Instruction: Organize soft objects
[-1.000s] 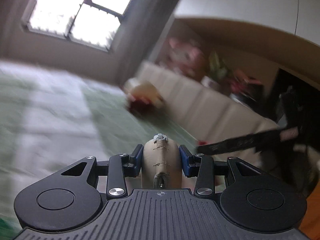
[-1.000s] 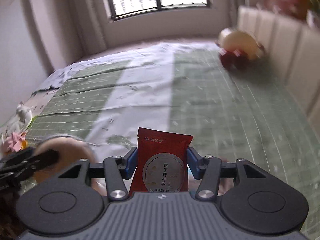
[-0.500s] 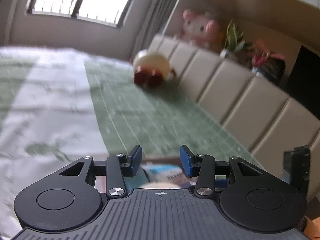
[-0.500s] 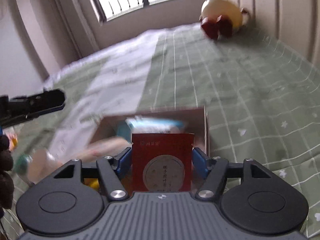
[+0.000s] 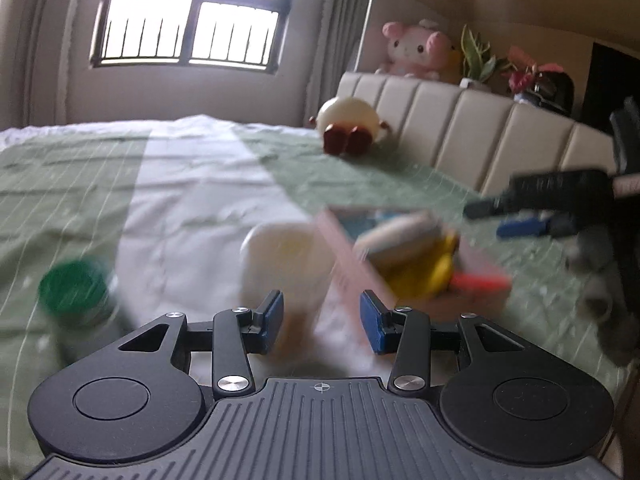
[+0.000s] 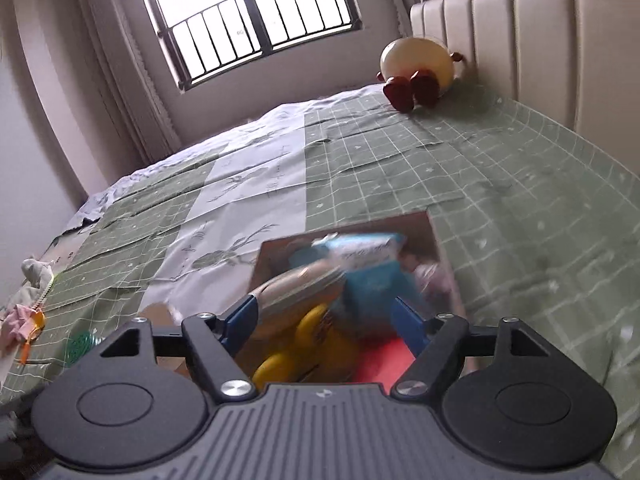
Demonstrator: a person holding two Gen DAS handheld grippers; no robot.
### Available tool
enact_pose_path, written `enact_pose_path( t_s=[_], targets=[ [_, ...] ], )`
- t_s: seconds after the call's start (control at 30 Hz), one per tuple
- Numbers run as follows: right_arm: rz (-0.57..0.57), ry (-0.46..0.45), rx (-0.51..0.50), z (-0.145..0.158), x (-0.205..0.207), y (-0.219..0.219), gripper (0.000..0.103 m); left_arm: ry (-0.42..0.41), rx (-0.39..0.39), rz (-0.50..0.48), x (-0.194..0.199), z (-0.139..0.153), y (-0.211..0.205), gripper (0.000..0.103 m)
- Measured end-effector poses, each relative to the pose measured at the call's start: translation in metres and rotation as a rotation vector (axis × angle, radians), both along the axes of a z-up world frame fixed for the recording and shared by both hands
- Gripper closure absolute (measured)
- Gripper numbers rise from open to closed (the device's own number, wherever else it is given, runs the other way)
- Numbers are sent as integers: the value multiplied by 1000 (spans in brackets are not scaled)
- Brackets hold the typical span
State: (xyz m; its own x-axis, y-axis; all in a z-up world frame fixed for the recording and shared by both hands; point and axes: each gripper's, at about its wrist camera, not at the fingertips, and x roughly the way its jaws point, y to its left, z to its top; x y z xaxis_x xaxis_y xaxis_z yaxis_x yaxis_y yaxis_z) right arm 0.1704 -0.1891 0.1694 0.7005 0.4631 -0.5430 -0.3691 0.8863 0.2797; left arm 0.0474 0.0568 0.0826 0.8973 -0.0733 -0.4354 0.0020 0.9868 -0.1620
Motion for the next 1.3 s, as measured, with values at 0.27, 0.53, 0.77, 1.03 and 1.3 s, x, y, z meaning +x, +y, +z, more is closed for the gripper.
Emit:
enact_pose_path(
  t_s=[0.27, 0.53, 0.77, 1.03, 1.3],
  targets=[
    [-175, -51, -83, -84, -74, 69, 28, 11, 49, 38, -10, -46, 16, 57],
    [-182, 49, -274, -119, -54, 102, 5, 120, 95, 54, 14, -76, 10, 55],
    [-205, -17, -283, -126, -67, 96, 4, 134, 160, 54, 20, -80, 2, 53],
    [-147, -39, -194, -124, -79, 77, 4, 133, 171, 54, 22, -80, 1, 53],
    [-148, -43, -248, -125, -78, 86, 3, 135, 181, 55, 22, -80, -1, 53]
  ],
)
